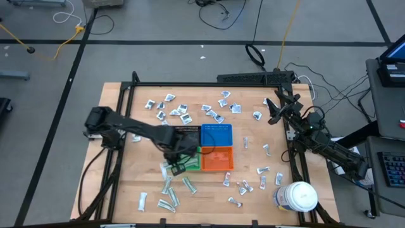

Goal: Pick & Place First Aid Supplies
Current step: Put the bandage into the green bin

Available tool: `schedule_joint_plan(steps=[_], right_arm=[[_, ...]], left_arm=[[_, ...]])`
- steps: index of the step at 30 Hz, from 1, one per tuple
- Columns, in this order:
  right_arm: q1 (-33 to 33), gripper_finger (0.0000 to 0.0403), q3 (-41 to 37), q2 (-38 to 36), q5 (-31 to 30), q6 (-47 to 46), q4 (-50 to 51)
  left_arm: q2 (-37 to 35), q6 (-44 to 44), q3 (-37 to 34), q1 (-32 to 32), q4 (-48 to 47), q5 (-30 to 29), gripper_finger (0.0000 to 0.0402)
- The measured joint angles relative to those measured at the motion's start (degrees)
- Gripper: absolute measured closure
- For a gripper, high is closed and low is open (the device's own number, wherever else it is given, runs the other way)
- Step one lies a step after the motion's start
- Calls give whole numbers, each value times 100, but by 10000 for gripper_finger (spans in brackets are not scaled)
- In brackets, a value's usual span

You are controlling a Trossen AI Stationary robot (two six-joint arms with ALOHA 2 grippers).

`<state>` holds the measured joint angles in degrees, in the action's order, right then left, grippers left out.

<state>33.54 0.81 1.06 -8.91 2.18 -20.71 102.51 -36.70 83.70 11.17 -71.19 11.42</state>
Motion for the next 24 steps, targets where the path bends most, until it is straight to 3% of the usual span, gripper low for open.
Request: schedule_joint_plan(steps=[10,24], right_arm=[[0,140,0,0,0,-1,1],[0,140,1,0,0,-1,-1]], left_arm=[[702,224,1017,-309,-421,-103,402],[821,-97,809,-316,-3,-857,401]])
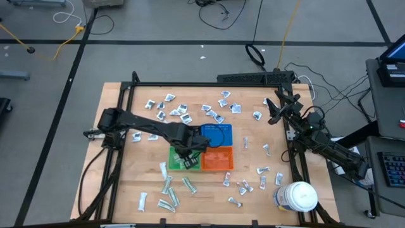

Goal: Pick & Place First Aid Supplies
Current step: Put the bandage into the green bin

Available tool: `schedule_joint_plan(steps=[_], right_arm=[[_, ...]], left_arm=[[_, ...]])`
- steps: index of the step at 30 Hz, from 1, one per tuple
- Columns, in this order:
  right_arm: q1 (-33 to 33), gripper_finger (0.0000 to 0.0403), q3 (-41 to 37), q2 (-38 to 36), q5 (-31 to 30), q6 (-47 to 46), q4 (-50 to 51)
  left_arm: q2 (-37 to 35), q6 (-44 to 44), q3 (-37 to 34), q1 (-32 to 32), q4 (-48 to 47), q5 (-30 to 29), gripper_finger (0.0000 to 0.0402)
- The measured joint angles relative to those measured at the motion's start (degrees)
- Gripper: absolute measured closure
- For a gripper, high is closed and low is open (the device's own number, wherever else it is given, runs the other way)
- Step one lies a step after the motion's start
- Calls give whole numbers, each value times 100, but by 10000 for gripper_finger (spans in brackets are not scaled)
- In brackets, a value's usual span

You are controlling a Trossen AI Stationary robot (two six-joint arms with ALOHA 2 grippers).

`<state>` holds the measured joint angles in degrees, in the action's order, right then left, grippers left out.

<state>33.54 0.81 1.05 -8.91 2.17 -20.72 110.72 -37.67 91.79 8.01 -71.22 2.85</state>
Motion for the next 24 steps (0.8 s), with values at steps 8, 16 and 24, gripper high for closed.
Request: schedule_joint_plan(steps=[8,16,24], right_arm=[[0,140,1,-1,0,0,4],[0,140,1,-1,0,0,1],[0,140,-1,-1,0,0,-1]], left_arm=[[494,160,-13,61,122,7,401],[748,286,-13,113,267,5,401],[730,128,-9,111,235,-20,358]])
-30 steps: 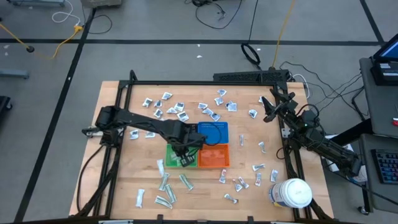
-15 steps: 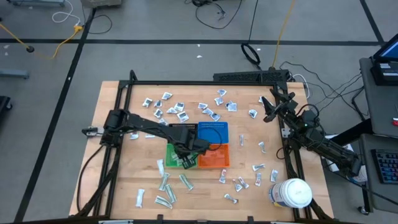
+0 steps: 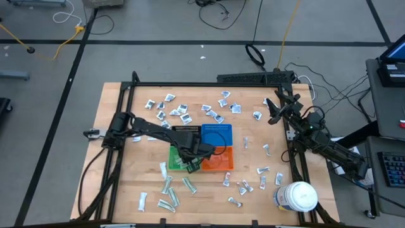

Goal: Pick & Place First Aid Supplies
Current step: Put the bandage into the green bin

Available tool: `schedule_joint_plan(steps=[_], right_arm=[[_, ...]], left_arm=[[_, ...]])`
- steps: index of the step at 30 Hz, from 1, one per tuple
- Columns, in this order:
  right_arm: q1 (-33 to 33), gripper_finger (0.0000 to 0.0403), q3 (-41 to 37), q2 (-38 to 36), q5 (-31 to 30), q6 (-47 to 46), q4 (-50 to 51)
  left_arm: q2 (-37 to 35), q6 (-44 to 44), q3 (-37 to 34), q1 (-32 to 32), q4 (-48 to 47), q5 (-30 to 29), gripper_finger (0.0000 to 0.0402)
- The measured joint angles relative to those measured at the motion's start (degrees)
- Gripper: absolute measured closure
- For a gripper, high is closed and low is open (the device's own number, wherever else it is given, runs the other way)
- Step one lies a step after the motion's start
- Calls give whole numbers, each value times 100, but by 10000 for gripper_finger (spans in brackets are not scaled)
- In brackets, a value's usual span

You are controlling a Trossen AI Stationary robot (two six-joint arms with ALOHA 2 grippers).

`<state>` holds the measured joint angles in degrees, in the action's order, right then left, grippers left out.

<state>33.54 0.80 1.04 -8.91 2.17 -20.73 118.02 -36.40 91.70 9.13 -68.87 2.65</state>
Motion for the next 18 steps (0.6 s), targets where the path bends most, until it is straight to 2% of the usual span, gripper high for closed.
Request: schedule_joint_plan(steps=[10,18], right_arm=[[0,140,2,0,0,0,2],[0,140,2,2,0,0,2]], left_arm=[[0,-133,0,2,-2,29,223],[-268,-835,0,-98,-152,79,193]])
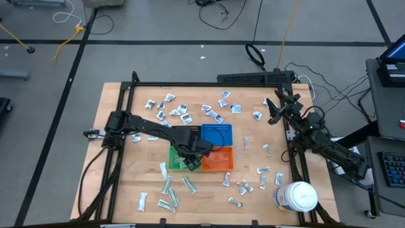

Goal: Pick & Place First Aid Supplies
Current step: Put the bandage into the green bin

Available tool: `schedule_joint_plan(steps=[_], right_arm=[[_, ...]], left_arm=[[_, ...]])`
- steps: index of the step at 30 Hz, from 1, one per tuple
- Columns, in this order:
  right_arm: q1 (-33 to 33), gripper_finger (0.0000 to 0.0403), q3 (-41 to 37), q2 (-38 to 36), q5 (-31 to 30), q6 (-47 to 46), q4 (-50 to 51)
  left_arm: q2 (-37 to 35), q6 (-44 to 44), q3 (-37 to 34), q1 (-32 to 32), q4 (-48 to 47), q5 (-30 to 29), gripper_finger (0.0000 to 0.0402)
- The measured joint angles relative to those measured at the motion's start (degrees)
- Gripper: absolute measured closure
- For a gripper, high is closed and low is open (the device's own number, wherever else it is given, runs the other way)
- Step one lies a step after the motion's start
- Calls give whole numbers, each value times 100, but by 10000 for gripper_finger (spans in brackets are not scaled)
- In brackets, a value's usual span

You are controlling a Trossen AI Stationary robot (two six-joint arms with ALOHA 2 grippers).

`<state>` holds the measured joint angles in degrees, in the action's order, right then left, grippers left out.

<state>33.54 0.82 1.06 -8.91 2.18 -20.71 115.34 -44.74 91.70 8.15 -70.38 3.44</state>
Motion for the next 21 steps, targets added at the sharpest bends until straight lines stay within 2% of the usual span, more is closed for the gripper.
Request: schedule_joint_plan(steps=[9,15,21], right_arm=[[0,140,0,-2,0,0,-2],[0,140,-2,-2,0,0,-1],[0,140,-1,-2,0,0,-2]], left_arm=[[-352,-1197,0,-247,-150,11,192],[-439,-1631,0,-390,-193,0,192],[-548,-2031,-231,-123,-184,44,192]])
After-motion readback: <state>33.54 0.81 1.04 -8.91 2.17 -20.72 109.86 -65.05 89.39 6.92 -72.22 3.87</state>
